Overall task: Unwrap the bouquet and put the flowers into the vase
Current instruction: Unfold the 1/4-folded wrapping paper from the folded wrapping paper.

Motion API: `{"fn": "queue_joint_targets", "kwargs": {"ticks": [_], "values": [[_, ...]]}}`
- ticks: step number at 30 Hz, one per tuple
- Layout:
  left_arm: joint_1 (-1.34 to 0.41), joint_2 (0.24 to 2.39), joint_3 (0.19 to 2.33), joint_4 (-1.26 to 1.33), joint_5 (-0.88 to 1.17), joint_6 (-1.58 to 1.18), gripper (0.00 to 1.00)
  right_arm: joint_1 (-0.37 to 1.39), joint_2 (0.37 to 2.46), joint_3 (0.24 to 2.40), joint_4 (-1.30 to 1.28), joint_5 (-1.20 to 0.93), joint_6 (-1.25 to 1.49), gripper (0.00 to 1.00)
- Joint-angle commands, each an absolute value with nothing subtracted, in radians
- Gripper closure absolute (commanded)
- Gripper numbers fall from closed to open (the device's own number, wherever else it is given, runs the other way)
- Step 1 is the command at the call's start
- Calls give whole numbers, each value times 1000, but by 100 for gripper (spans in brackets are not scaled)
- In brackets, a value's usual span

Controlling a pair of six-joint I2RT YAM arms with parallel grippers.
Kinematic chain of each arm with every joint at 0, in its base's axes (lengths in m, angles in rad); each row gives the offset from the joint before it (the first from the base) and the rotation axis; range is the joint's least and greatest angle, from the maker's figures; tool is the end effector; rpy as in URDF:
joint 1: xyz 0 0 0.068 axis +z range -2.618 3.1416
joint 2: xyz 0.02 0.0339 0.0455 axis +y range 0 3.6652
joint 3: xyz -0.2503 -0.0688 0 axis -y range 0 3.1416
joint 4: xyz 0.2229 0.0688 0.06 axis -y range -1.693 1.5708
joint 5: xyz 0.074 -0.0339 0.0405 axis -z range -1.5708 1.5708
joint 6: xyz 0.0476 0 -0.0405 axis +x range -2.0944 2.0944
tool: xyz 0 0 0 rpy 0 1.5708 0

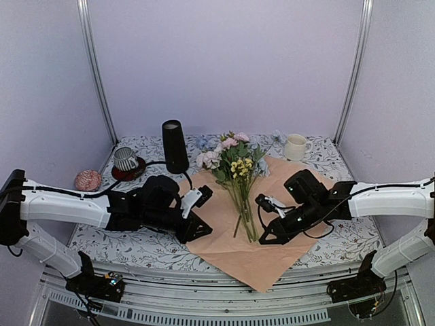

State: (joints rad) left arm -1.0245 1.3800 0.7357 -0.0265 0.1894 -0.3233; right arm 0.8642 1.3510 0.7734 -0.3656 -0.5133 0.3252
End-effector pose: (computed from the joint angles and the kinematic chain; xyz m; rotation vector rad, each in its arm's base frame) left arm 0.1385 -0.2451 0.1983 0.9266 2.2136 -0.9005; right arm 0.1463 0.2074 0.1929 -0.9408 2.5420 1.0781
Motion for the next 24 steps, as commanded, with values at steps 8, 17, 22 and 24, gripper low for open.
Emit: {"fn": "queue_joint_targets", "kwargs": {"ticks": [8, 17, 22, 24], "values": [[-1192, 1516, 745, -148, 233, -348, 82, 960, 1433, 606, -320, -469, 446, 97], [-1215, 1566, 774, -189, 147, -398, 84, 978, 1469, 644, -352, -407, 457, 97], [-1201, 1402, 747, -187, 29, -430, 81, 977, 1359, 713, -430, -278, 440, 96], [-1159, 1366, 743, -224, -6, -468, 81, 976, 1342, 747, -466, -198, 444, 96]]}}
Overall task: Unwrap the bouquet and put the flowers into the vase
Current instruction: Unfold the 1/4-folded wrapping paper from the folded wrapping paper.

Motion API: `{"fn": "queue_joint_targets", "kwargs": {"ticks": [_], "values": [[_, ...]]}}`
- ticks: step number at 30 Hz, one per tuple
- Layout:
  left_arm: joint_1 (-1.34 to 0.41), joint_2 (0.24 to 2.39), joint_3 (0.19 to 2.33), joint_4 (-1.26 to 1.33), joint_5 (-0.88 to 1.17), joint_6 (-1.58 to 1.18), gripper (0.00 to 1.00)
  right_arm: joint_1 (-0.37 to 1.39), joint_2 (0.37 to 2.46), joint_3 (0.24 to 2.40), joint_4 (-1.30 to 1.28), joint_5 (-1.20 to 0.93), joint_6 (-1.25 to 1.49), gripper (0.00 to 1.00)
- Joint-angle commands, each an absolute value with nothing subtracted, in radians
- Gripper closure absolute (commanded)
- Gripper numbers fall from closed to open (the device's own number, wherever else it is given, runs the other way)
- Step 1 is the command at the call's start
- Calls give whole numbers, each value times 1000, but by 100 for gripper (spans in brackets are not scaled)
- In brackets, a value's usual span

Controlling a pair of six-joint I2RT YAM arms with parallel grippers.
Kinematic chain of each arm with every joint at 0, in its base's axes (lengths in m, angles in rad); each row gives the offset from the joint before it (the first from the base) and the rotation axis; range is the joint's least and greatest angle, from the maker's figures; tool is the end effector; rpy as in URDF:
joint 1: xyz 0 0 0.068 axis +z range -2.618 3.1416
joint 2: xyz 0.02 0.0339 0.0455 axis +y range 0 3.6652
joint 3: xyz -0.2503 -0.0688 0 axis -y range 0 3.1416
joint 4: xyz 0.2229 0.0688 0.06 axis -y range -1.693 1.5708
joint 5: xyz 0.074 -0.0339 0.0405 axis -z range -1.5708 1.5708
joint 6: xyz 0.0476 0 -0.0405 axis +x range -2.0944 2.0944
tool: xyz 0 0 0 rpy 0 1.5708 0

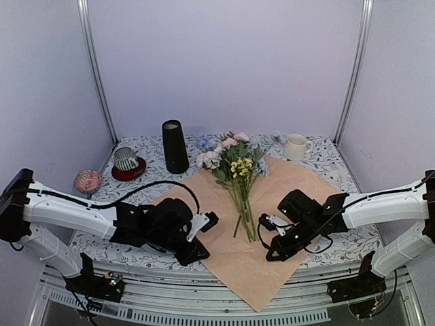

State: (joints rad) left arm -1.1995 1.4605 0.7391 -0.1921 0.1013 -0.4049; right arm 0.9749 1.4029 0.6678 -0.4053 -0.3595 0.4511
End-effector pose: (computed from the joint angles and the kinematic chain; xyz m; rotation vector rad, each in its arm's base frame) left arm 0.0948 -0.2567 0.1640 1.0705 2.4324 -0.7450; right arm 0.1170 0.2024 0.1476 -0.8730 2.8064 0.8235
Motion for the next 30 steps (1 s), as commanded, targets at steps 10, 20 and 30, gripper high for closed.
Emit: {"fn": "queue_joint_targets", "kwargs": {"ticks": [10, 20, 30], "values": [[-986, 1408, 710, -225, 18, -521, 81, 908, 1381, 837, -590, 100, 512, 96], [-953, 1532, 700, -200, 3, -563, 82, 824, 1488, 772, -586, 88, 559, 96], [-949, 1470, 693, -194, 20, -596, 84, 822, 1481, 837, -609, 145, 556, 97]]}}
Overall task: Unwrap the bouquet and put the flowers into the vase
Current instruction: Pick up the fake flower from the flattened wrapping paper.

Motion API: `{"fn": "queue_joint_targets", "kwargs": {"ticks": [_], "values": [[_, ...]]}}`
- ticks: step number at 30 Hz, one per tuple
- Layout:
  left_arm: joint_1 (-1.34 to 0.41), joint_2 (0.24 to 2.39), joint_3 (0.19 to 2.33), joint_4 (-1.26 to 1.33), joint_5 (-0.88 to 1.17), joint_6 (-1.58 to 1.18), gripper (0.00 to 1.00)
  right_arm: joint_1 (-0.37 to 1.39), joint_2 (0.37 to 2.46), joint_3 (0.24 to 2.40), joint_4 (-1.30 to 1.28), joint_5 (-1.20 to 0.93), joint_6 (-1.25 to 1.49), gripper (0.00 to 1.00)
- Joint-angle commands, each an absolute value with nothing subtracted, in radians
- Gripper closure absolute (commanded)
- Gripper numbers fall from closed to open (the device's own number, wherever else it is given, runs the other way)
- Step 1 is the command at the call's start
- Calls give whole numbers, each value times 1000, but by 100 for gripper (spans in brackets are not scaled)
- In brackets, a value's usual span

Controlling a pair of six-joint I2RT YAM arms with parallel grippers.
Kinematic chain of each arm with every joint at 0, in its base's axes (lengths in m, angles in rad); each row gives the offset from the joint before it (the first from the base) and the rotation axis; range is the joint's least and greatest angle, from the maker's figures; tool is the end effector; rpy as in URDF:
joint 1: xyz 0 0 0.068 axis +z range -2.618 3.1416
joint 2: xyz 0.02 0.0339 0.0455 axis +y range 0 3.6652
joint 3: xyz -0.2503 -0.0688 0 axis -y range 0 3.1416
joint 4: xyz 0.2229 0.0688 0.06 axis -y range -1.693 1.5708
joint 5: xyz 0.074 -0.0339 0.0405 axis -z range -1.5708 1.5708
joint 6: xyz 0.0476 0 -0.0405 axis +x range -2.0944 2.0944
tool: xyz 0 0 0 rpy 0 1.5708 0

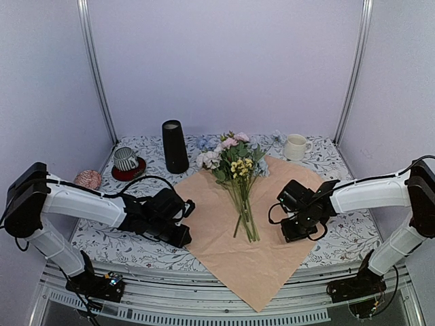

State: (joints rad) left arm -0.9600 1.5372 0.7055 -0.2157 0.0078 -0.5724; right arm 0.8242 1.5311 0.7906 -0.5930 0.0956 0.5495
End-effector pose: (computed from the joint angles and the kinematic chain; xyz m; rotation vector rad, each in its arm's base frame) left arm 0.1527 -0.2188 0.1340 0.5274 2.6723 -0.5135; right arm 0.1688 0.1757 0.1395 -0.3801 2.8708 0.1118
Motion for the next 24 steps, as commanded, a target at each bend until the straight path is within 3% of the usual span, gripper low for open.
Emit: {"fn": "queue_joint_targets", "kwargs": {"ticks": [1, 5, 9, 13, 14, 16, 24], "values": [[-950, 1437, 682, -162, 39, -600, 83, 822, 1457, 847, -605, 153, 549, 97], [-948, 1328, 643, -43, 75, -618, 72, 822, 1359, 867, -557, 188, 511, 97], [-947, 1315, 650, 30, 38, -636, 52, 822, 1286, 888, -469, 240, 469, 97], [-951, 1322, 641, 176, 14, -699, 9, 821, 1213, 846, -236, 281, 423, 95], [-954, 1323, 621, 238, 11, -733, 3, 820, 1204, 820, -158, 279, 409, 86], [-957, 1334, 590, 340, -7, -819, 2, 813, 1218, 797, -51, 257, 389, 76], [-911, 1387, 579, 410, -63, -890, 2, 796, 1457, 960, 27, 82, 352, 76]]}}
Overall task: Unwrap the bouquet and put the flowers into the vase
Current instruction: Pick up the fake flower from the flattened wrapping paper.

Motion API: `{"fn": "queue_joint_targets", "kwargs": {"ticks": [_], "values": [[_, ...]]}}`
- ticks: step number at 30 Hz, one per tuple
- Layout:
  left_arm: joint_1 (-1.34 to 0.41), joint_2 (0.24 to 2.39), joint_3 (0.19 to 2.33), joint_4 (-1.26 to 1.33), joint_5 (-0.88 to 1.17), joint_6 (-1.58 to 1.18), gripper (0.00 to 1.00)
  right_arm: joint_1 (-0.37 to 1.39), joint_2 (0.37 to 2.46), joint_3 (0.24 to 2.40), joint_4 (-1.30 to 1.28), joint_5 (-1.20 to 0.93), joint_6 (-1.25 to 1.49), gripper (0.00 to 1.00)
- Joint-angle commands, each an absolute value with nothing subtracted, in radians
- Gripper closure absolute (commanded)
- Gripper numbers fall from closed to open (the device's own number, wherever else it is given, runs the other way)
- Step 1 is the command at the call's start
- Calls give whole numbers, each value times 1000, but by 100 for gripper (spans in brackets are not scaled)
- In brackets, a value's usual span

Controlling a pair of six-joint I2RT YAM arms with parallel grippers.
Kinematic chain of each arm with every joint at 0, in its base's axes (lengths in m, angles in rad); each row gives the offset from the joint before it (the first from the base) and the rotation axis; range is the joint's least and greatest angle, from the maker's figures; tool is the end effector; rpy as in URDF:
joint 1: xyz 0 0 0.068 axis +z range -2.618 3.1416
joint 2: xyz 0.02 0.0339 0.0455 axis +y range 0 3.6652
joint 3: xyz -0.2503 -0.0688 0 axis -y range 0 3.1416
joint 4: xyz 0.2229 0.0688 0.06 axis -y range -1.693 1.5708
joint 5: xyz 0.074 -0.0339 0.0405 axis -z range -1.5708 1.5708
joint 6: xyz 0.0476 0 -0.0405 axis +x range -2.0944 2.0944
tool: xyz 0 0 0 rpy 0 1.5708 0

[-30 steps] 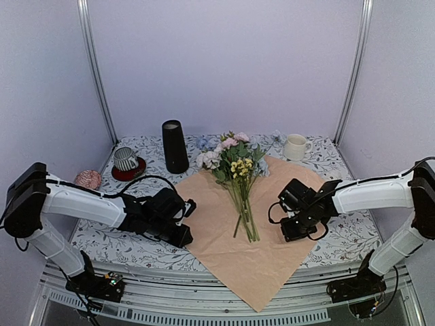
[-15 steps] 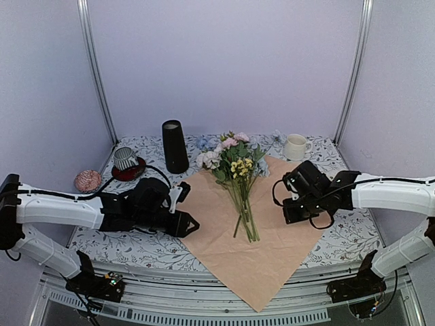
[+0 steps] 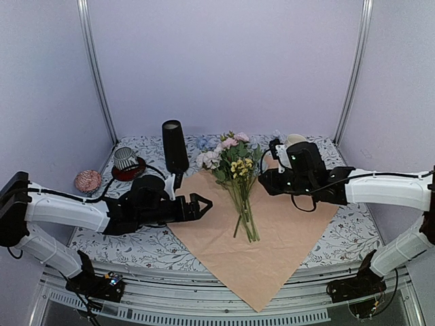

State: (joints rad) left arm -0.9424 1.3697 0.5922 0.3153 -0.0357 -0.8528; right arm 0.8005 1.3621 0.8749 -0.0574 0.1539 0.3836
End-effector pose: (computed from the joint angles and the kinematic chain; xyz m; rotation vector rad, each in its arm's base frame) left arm 0.1658 -0.2253 0.1909 0.0747 2.2116 -1.0463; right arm 0.2119 0.2079 0.2443 -0.3542 2.1268 0.5395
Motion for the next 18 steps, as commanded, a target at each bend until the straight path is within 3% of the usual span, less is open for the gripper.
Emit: {"fn": "queue_joint_targets", "kwargs": {"ticks": [1, 9, 18], "values": [[-908, 1388, 579, 417, -63, -884, 2, 795, 1485, 990, 21, 79, 349, 76], [-880, 1403, 573, 477, -22, -823, 6, 797, 1666, 1111, -15, 114, 358, 79], [-876, 1433, 584, 521, 0, -741, 13, 795, 1739, 1012, 126, 111, 352, 82]]}}
